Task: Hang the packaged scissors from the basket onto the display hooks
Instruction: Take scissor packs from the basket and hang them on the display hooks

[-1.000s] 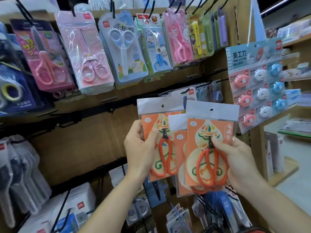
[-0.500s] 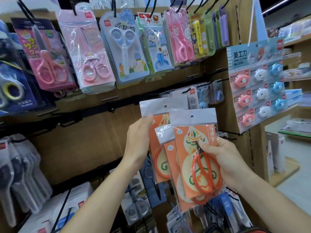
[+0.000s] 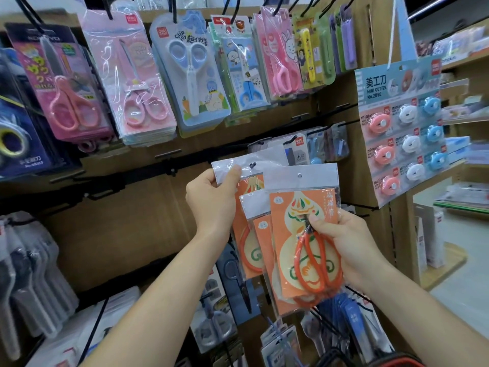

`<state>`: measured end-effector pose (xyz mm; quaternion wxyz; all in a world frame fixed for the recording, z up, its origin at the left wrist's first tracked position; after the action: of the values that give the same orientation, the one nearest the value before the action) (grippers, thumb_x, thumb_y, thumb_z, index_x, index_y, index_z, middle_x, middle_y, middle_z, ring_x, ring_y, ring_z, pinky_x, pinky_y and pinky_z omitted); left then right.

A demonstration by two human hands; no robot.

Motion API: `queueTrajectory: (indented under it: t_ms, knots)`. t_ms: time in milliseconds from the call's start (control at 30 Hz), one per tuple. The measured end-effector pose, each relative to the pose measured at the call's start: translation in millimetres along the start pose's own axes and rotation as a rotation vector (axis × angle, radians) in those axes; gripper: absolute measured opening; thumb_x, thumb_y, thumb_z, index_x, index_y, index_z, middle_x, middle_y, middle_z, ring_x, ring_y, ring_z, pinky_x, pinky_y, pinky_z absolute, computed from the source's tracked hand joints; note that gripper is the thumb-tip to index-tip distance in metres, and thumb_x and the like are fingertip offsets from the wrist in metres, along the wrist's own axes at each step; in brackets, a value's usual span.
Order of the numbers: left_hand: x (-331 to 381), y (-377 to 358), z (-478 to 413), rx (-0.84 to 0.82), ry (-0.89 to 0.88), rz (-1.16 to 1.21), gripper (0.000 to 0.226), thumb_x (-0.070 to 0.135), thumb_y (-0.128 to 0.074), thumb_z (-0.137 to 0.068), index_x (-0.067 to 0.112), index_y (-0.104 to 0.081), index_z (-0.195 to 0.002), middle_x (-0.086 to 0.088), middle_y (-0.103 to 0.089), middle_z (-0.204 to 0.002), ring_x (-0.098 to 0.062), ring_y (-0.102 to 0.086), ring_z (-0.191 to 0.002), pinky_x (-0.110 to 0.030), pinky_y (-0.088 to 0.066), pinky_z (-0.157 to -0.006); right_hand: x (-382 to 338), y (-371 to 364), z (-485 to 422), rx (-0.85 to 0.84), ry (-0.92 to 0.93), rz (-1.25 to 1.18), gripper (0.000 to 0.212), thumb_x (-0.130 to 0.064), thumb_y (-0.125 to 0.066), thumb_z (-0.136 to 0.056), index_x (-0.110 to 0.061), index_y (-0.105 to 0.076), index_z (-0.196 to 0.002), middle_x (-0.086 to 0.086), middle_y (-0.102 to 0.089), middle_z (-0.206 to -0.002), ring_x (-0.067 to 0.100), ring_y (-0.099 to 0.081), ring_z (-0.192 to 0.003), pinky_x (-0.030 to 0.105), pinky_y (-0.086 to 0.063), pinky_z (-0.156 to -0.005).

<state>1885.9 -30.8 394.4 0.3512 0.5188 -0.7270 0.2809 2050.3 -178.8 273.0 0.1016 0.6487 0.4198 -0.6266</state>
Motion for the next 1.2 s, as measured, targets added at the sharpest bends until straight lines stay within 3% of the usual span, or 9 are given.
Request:
queueTrajectory:
  t_ms: [333,433,533,633,800,933,1033,1100,1200]
  knots:
    - [-19,16,-6,0.024,-0.063,-0.148,0.024,0.035,-0.076,-0.093,0.011,-0.074,-0.089,-0.004,-0.076,-0.081,-0.016,-0.073,-0.08,-0.052,-0.062,-0.081,3,6,-5,0.075,0.049,-0.072,0.019,-0.015,-0.067,-0.098,-0.011,-0.07,-0.116,0.01,-0.079,-0.104,0.029,-0.078,-0.093,0.049,-0.06,-0.084]
    - [-14,27,16,0.112,-0.152,-0.167,0.023,0.027,-0.081,-0.089,0.029,-0.062,-0.102,0.011,-0.071,-0.092,-0.001,-0.067,-0.085,-0.03,-0.058,-0.082,6,9,-3,0.066,0.062,-0.141,0.02,-0.015,-0.065,-0.098,-0.01,-0.07,-0.116,0.011,-0.079,-0.107,0.03,-0.077,-0.096,0.047,-0.059,-0.085]
    - [-3,32,46,0.197,-0.298,-0.18,0.031,0.022,-0.081,-0.089,0.032,-0.053,-0.096,0.008,-0.059,-0.087,-0.009,-0.057,-0.075,-0.022,-0.05,-0.071,11,9,-1,0.059,0.049,-0.15,0.022,-0.018,-0.066,-0.098,-0.011,-0.07,-0.118,0.011,-0.079,-0.108,0.031,-0.077,-0.098,0.05,-0.059,-0.087]
    - [6,19,58,0.004,-0.349,-0.192,0.016,0.025,-0.076,-0.093,0.025,-0.064,-0.103,0.008,-0.065,-0.093,-0.01,-0.062,-0.083,-0.017,-0.05,-0.071,14,6,2,0.028,0.048,-0.192,0.024,-0.016,-0.063,-0.098,-0.009,-0.069,-0.121,0.013,-0.077,-0.112,0.033,-0.075,-0.102,0.051,-0.059,-0.088]
    - [7,-2,54,-0.272,-0.253,-0.325,0.038,0.042,-0.081,-0.085,0.039,-0.063,-0.118,0.029,-0.064,-0.108,0.012,-0.059,-0.103,-0.008,-0.048,-0.084,17,-2,7,-0.058,0.052,-0.265,0.027,-0.014,-0.057,-0.1,-0.007,-0.067,-0.124,0.014,-0.076,-0.117,0.031,-0.075,-0.104,0.042,-0.064,-0.081]
    - [14,-7,49,-0.27,-0.287,-0.247,0.004,0.028,-0.079,-0.091,0.032,-0.078,-0.093,0.019,-0.077,-0.092,-0.002,-0.073,-0.092,-0.042,-0.061,-0.085,17,-5,8,-0.098,0.057,-0.306,0.031,-0.014,-0.056,-0.1,-0.005,-0.065,-0.129,0.015,-0.074,-0.121,0.031,-0.073,-0.108,0.041,-0.064,-0.083]
    - [17,-4,41,-0.158,-0.245,-0.162,0.042,0.022,-0.079,-0.091,0.023,-0.06,-0.054,0.002,-0.067,-0.062,-0.016,-0.069,-0.066,-0.042,-0.061,-0.073,16,-5,6,-0.101,0.064,-0.303,0.03,-0.015,-0.057,-0.1,-0.006,-0.065,-0.128,0.014,-0.075,-0.12,0.03,-0.074,-0.106,0.041,-0.064,-0.081]
    - [19,-2,33,-0.075,-0.239,-0.103,0.057,0.025,-0.08,-0.09,0.006,-0.04,-0.055,-0.024,-0.054,-0.063,-0.038,-0.059,-0.063,-0.052,-0.058,-0.072,19,-6,5,-0.108,0.05,-0.286,0.028,-0.014,-0.058,-0.1,-0.006,-0.066,-0.126,0.014,-0.075,-0.119,0.03,-0.075,-0.104,0.039,-0.064,-0.078]
    - [12,-2,17,-0.012,-0.171,-0.01,0.054,0.034,-0.079,-0.089,-0.006,-0.049,-0.067,-0.031,-0.06,-0.073,-0.048,-0.064,-0.072,-0.062,-0.057,-0.066,28,-8,4,-0.126,0.007,-0.249,0.027,-0.012,-0.06,-0.1,-0.006,-0.066,-0.125,0.017,-0.075,-0.119,0.031,-0.075,-0.102,0.039,-0.064,-0.077]
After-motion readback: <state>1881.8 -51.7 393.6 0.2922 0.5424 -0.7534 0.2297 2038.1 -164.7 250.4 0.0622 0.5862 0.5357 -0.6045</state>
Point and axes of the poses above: each hand's wrist, its own z-axis away from the middle knuckle, its own y-axis out of the back of the hand, x = y × z, the point moved 6 cm from there along -z, towards the middle knuckle
